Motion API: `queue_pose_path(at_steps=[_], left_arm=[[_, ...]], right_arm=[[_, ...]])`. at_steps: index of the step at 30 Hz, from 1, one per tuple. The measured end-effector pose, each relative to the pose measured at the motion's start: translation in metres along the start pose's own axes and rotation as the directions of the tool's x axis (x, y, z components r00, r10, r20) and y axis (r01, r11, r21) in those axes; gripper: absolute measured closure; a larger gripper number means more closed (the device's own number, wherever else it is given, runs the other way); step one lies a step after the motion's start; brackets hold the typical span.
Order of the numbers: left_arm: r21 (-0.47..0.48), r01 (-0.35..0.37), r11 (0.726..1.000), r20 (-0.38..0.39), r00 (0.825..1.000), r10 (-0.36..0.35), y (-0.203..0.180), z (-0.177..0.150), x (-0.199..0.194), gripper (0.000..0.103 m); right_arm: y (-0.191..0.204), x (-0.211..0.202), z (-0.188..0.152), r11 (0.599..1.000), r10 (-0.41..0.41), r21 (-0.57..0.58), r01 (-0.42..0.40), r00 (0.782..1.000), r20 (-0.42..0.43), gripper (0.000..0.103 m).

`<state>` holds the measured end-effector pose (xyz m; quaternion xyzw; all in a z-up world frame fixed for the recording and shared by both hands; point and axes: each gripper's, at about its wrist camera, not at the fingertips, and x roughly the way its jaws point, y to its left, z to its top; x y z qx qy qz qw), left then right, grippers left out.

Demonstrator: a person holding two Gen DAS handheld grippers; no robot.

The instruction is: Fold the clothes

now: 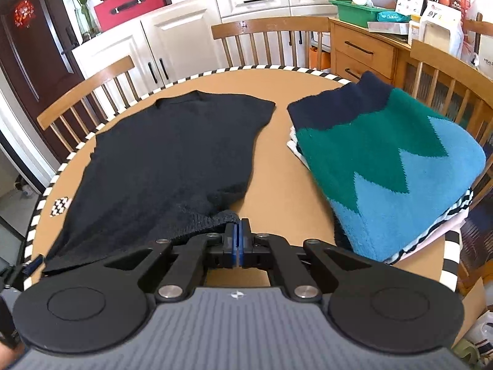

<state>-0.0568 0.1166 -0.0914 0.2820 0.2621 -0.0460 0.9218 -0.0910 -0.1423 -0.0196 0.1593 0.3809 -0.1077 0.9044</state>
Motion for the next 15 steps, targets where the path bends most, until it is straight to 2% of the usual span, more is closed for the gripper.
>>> queue_pose_path(at_steps=[1,2,3,4,6,8,11,13,14,15], left_arm=[[0.020,-0.006,1.000,0.019,1.000,0.006,0.000,-0.003,-0.005,0.041],[0.025,-0.013,1.000,0.026,1.000,0.012,0.001,-0.005,-0.009,0.027],[0.022,-0.020,1.000,0.025,1.000,0.020,0.002,-0.008,-0.011,0.027],[0.010,-0.018,1.000,0.005,1.000,0.018,0.005,-0.011,-0.008,0.030],[-0.056,0.013,0.998,-0.041,0.999,-0.016,0.015,-0.018,0.001,0.049],[-0.064,0.052,0.997,-0.039,0.998,-0.055,0.018,-0.019,0.001,0.055],[0.023,0.085,0.996,0.022,0.996,-0.085,0.008,-0.019,-0.008,0.057],[0.038,0.100,0.994,0.044,0.994,-0.102,0.005,-0.017,-0.005,0.059],[0.027,0.110,0.994,0.036,0.993,-0.111,0.004,-0.017,-0.003,0.076],[0.005,0.122,0.993,0.015,0.992,-0.122,0.005,-0.014,0.000,0.099]], right_arm=[[-0.001,0.001,0.000,1.000,-0.003,0.000,0.003,1.000,-0.002,0.102],[-0.003,0.001,-0.001,1.000,-0.006,0.005,0.006,1.000,-0.004,0.102],[-0.004,0.002,-0.001,1.000,-0.009,0.011,0.009,1.000,-0.006,0.102],[-0.006,0.003,-0.002,1.000,-0.012,0.016,0.012,1.000,-0.007,0.102],[-0.007,0.004,-0.002,1.000,-0.012,0.021,0.012,1.000,-0.011,0.102],[-0.006,0.005,-0.003,1.000,-0.007,0.018,0.007,1.000,-0.015,0.102],[-0.004,0.005,-0.004,1.000,0.001,0.003,-0.001,1.000,-0.016,0.102],[-0.004,0.006,-0.004,1.000,0.010,0.005,-0.010,1.000,-0.017,0.102],[-0.003,0.006,-0.004,1.000,0.014,0.005,-0.014,1.000,-0.018,0.102],[-0.003,0.006,-0.004,1.000,0.016,0.002,-0.016,1.000,-0.015,0.102]])
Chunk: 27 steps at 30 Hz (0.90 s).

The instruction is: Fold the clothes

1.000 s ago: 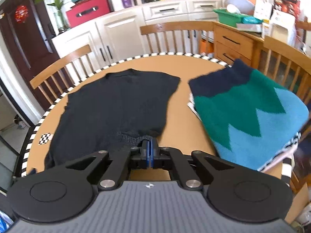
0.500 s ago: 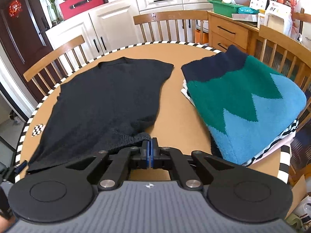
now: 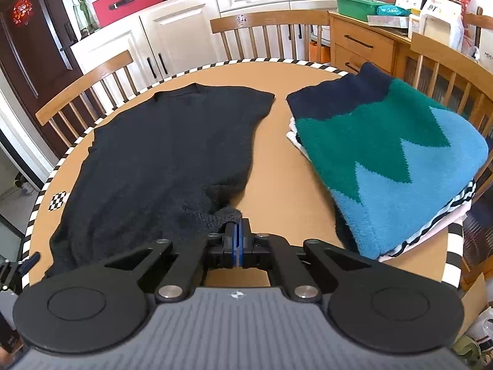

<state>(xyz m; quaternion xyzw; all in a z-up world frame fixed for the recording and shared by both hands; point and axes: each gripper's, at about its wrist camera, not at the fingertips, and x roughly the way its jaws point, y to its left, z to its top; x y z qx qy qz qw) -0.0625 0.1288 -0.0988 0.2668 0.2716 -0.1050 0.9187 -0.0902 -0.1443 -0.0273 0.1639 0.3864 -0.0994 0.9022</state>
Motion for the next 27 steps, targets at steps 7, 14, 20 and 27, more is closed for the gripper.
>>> queue_pose_path(at_steps=[7,14,20,27], left_arm=[[-0.223,-0.079,0.972,-0.017,0.997,0.077,0.072,0.040,-0.050,0.101],[-0.216,0.027,0.976,-0.203,0.976,-0.072,0.057,0.014,-0.055,0.101],[-0.214,0.073,0.974,-0.250,0.960,-0.127,0.050,0.015,-0.069,0.101],[-0.332,0.089,0.939,-0.229,0.958,-0.172,0.068,0.024,-0.081,0.101]], right_arm=[[-0.001,-0.030,0.009,0.998,-0.019,-0.063,0.022,0.998,0.054,0.102],[-0.010,-0.005,-0.033,0.999,-0.013,-0.039,0.007,0.990,-0.142,0.102],[-0.015,-0.013,-0.033,0.995,-0.055,-0.090,0.041,0.986,-0.159,0.103],[-0.021,-0.021,-0.021,0.999,-0.015,-0.044,0.009,0.992,-0.123,0.102]])
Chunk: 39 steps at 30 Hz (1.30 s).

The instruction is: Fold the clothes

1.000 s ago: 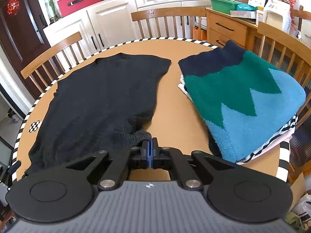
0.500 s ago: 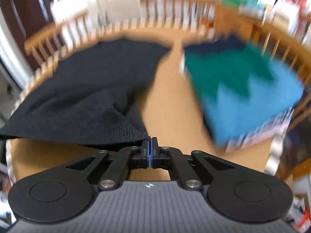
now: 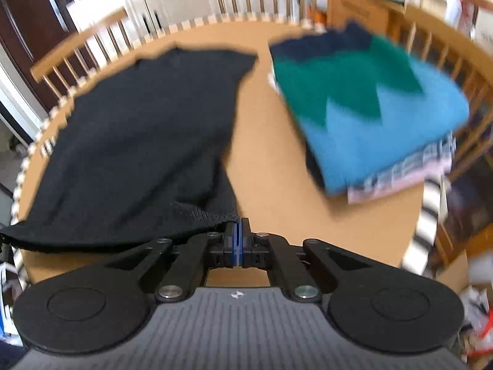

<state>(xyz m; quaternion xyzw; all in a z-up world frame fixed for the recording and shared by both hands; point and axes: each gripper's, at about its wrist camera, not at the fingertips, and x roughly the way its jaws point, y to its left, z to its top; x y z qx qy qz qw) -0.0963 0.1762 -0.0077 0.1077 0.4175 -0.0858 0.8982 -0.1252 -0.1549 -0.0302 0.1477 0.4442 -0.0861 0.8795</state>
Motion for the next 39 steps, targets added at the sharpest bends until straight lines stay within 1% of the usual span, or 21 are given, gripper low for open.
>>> queue_pose_path(at_steps=[2,4,5,7,9,11,13,15,17,19,22,24,28,31,34,35,37,38,39], left_arm=[[-0.027,0.023,0.999,0.026,0.999,-0.022,0.009,0.029,0.003,0.100],[-0.047,0.065,0.997,0.011,0.998,-0.064,0.018,0.070,0.012,0.099],[-0.046,0.085,0.995,-0.011,0.996,-0.086,0.024,0.092,0.016,0.100],[-0.026,0.118,0.993,-0.070,0.990,-0.120,0.035,0.129,0.022,0.100],[0.015,0.147,0.989,-0.130,0.981,-0.144,0.036,0.147,0.025,0.101],[0.034,0.175,0.984,-0.169,0.971,-0.167,0.038,0.160,0.025,0.101],[0.029,0.206,0.978,-0.193,0.961,-0.197,0.041,0.174,0.021,0.101],[0.036,0.221,0.974,-0.215,0.954,-0.209,0.041,0.189,0.013,0.101],[0.051,0.220,0.974,-0.217,0.954,-0.204,0.046,0.206,0.008,0.101],[0.066,0.214,0.975,-0.208,0.958,-0.197,0.053,0.226,0.000,0.101],[0.096,0.190,0.977,-0.162,0.971,-0.173,0.061,0.264,-0.028,0.101],[0.111,0.164,0.980,-0.130,0.980,-0.149,0.066,0.293,-0.045,0.101],[0.109,0.130,0.985,-0.076,0.990,-0.123,0.075,0.346,-0.084,0.101],[0.113,0.112,0.987,-0.019,0.994,-0.110,0.078,0.379,-0.117,0.101],[0.103,0.103,0.989,0.038,0.994,-0.107,0.083,0.409,-0.155,0.101],[0.096,0.104,0.990,0.061,0.992,-0.110,0.085,0.419,-0.169,0.101],[0.083,0.126,0.988,0.121,0.983,-0.136,0.090,0.434,-0.199,0.101],[0.083,0.128,0.988,0.131,0.982,-0.138,0.091,0.438,-0.207,0.101],[0.081,0.113,0.990,0.114,0.986,-0.122,0.091,0.441,-0.208,0.101]], right_arm=[[0.003,-0.002,0.026,0.999,0.026,-0.028,-0.024,0.998,0.051,0.102],[0.010,-0.006,0.056,0.996,0.054,-0.078,-0.046,0.994,0.096,0.102],[0.012,-0.004,0.071,0.993,0.060,-0.107,-0.050,0.994,0.090,0.102],[0.015,0.003,0.096,0.987,0.064,-0.147,-0.059,0.997,0.031,0.102],[0.013,0.014,0.107,0.983,0.061,-0.171,-0.073,0.995,-0.074,0.102],[0.015,0.017,0.116,0.973,0.056,-0.212,-0.088,0.987,-0.150,0.102],[0.019,0.009,0.130,0.968,0.079,-0.219,-0.121,0.978,-0.193,0.102],[0.025,-0.003,0.145,0.963,0.093,-0.228,-0.142,0.972,-0.214,0.102],[0.038,-0.017,0.159,0.948,0.081,-0.285,-0.141,0.974,-0.213,0.102],[0.055,-0.033,0.176,0.923,0.058,-0.365,-0.126,0.980,-0.191,0.102],[0.072,-0.057,0.208,0.892,0.035,-0.443,-0.091,0.990,-0.134,0.103],[0.080,-0.074,0.233,0.885,0.013,-0.463,-0.054,0.996,-0.090,0.103],[0.090,-0.112,0.280,0.880,-0.016,-0.475,0.018,1.000,0.009,0.103],[0.100,-0.149,0.308,0.867,-0.018,-0.495,0.061,0.996,0.093,0.103],[0.105,-0.187,0.332,0.862,-0.012,-0.499,0.094,0.986,0.165,0.103],[0.106,-0.200,0.338,0.860,-0.006,-0.501,0.103,0.982,0.191,0.103],[0.107,-0.226,0.347,0.853,0.015,-0.508,0.122,0.966,0.257,0.103],[0.106,-0.235,0.351,0.853,0.020,-0.505,0.130,0.959,0.281,0.103],[0.103,-0.237,0.355,0.859,0.014,-0.494,0.132,0.959,0.282,0.103]])
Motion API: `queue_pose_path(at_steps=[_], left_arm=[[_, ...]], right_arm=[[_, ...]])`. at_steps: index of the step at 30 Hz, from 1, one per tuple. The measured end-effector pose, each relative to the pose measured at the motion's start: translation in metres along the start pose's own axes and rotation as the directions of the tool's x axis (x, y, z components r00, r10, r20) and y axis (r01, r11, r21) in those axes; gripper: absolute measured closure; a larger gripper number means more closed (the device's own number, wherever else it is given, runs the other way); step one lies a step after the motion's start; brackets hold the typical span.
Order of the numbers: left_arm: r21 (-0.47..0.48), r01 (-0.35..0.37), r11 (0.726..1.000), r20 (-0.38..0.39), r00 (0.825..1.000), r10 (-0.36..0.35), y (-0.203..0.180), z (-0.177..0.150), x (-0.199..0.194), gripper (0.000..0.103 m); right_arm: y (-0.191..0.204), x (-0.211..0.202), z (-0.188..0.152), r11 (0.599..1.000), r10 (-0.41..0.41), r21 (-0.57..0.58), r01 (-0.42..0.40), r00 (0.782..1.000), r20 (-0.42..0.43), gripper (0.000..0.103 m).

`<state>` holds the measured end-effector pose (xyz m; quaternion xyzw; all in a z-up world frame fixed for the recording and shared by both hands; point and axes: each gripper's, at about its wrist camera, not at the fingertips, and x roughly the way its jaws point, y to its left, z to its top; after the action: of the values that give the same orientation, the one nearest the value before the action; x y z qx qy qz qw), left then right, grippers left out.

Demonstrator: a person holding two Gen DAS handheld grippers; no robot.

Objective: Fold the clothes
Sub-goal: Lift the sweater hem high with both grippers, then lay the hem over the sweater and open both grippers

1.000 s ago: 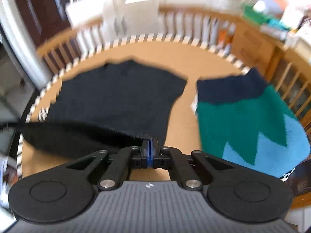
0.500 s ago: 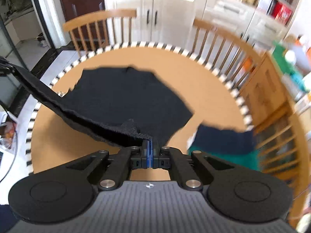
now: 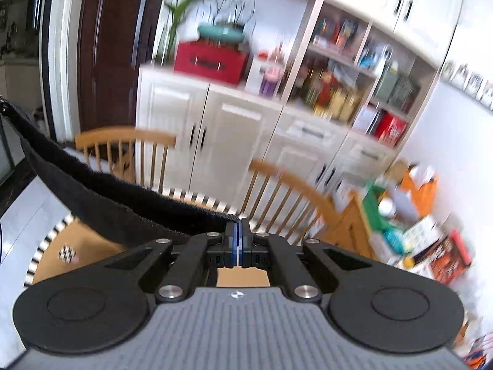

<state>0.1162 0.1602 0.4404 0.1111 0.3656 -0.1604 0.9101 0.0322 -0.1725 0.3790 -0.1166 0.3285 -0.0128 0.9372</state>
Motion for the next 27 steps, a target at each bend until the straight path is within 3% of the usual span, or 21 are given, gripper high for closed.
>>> queue_pose_path(at_steps=[2,7,16,21,27], left_arm=[[-0.021,0.011,1.000,-0.035,0.999,-0.012,0.001,0.004,0.002,0.101],[-0.171,0.118,0.978,-0.002,0.993,-0.120,0.017,0.018,0.015,0.101],[-0.296,0.093,0.951,-0.091,0.988,-0.125,0.029,0.034,0.137,0.101],[-0.301,0.134,0.944,0.041,0.991,-0.127,0.030,0.070,0.161,0.101],[-0.176,0.164,0.971,0.252,0.961,-0.117,0.023,0.100,0.100,0.102]], right_arm=[[-0.009,0.001,0.000,0.999,0.023,0.033,-0.023,1.000,-0.003,0.103],[-0.027,0.011,-0.003,0.991,0.061,0.114,-0.064,0.998,0.027,0.103],[-0.039,0.116,-0.003,0.963,0.105,0.255,-0.087,0.993,-0.060,0.103],[-0.059,0.139,0.023,0.936,0.077,0.344,-0.079,0.997,0.020,0.102],[-0.085,0.090,0.043,0.948,0.037,0.309,-0.084,0.988,0.153,0.102]])
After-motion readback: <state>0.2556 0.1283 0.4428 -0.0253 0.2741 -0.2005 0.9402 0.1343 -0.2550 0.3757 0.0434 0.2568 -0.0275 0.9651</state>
